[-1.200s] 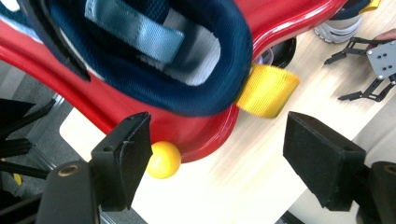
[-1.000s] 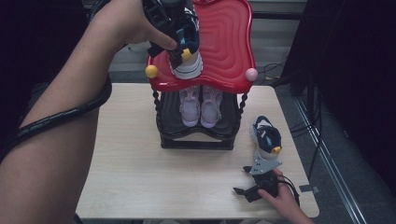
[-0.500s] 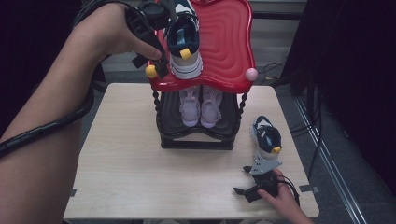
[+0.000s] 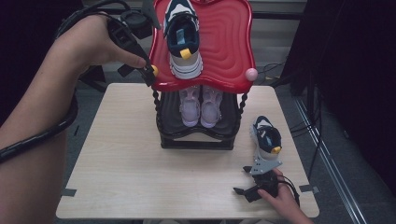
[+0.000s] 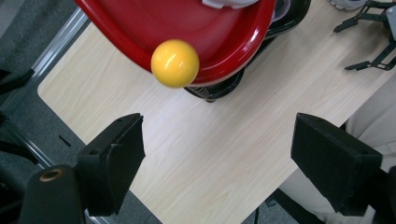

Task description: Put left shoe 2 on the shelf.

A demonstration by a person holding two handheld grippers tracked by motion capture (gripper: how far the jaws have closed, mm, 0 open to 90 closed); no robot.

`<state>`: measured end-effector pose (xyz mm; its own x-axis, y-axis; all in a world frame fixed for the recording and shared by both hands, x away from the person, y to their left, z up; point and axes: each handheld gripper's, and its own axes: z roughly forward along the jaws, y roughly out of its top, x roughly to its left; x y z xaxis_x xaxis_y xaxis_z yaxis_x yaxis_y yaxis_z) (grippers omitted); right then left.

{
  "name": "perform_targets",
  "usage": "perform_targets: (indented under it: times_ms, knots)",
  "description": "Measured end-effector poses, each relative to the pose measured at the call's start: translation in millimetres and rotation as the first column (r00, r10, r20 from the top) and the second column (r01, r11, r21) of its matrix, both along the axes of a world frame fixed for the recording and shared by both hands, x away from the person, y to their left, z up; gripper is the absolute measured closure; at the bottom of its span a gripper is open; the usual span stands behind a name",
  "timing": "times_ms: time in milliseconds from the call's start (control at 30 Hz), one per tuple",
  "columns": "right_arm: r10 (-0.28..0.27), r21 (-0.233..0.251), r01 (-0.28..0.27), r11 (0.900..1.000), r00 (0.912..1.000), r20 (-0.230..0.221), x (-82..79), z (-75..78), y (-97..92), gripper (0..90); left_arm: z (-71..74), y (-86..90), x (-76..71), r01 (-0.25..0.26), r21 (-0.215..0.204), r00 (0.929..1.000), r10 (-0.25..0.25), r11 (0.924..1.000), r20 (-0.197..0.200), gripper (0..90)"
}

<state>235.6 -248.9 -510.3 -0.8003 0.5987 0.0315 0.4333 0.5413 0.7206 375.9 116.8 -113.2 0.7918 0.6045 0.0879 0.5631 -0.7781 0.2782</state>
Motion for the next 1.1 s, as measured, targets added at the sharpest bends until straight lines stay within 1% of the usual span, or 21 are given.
perform_targets:
  times_ms: [233,667,733,800,833,1100]
  knots:
    - [0.000,0.000,0.000,1.0000,1.0000,0.000,0.0,0.0,0.0,10.6,-8.7,13.7,-0.8,-0.016,-0.012,0.9999,0.015,0.9998,-0.003,17.0]
    - [0.000,0.000,0.000,1.0000,1.0000,0.000,0.0,0.0,0.0,10.6,-20.8,32.9,-4.6,-0.034,-0.014,0.9994,0.034,0.9993,-0.009,17.0]
    - [0.000,0.000,0.000,1.0000,1.0000,0.000,0.0,0.0,0.0,10.6,-24.2,35.6,-4.6,-0.038,-0.012,0.9992,0.038,0.9992,-0.011,17.0]
    - [0.000,0.000,0.000,1.0000,1.0000,0.001,0.0,0.0,0.0,10.6,-28.0,37.6,-4.9,-0.047,-0.020,0.9988,0.047,0.9987,-0.011,17.0]
    - [0.000,-0.001,0.000,1.0000,1.0000,0.001,0.0,0.0,0.0,10.6,-29.8,38.9,-4.6,-0.041,-0.019,0.9991,0.041,0.9990,-0.012,17.0]
    - [0.000,-0.001,0.000,1.0000,1.0000,-0.001,0.0,0.1,-0.1,10.6,-49.3,46.1,-1.8,-0.054,-0.034,0.9981,0.053,0.9980,-0.032,17.1]
